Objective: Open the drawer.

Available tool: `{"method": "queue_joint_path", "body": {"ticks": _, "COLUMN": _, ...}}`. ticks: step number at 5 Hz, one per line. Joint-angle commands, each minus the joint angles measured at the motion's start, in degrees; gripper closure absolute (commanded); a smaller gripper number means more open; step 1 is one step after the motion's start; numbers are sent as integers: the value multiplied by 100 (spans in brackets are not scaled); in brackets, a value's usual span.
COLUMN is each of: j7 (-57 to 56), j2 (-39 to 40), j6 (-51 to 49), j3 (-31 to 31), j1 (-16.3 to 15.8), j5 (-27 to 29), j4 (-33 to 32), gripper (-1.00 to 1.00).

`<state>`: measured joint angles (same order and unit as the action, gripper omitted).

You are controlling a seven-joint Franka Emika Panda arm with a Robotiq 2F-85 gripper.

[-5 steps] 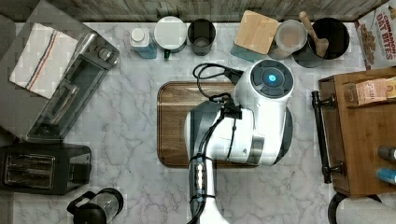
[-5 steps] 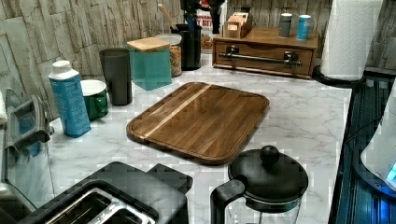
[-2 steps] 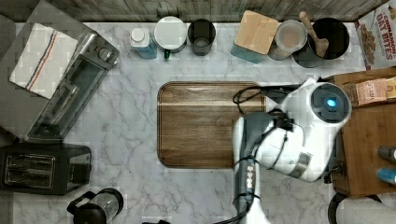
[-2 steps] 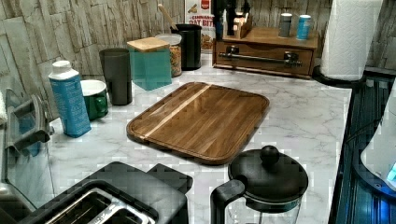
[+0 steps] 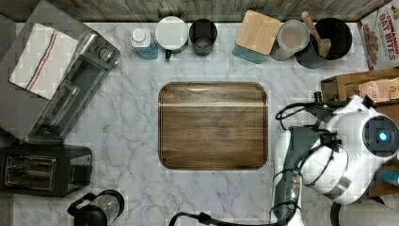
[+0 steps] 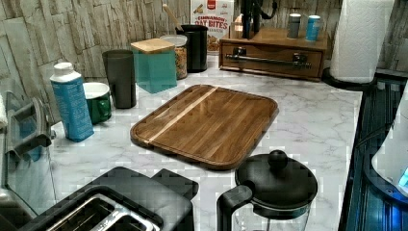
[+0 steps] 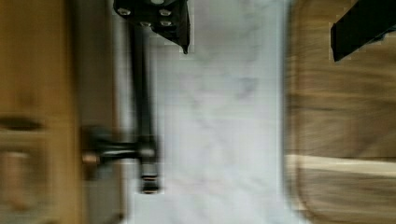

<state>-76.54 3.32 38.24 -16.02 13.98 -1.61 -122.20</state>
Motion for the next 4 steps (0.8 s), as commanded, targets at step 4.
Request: {"method": "queue_joint_path", "body": {"ticks": 4, "j7": -762, "j2": 1177, "j6": 1035, "j3": -244, "j1": 214, "j5": -23, "j4": 160, "gripper": -100}}
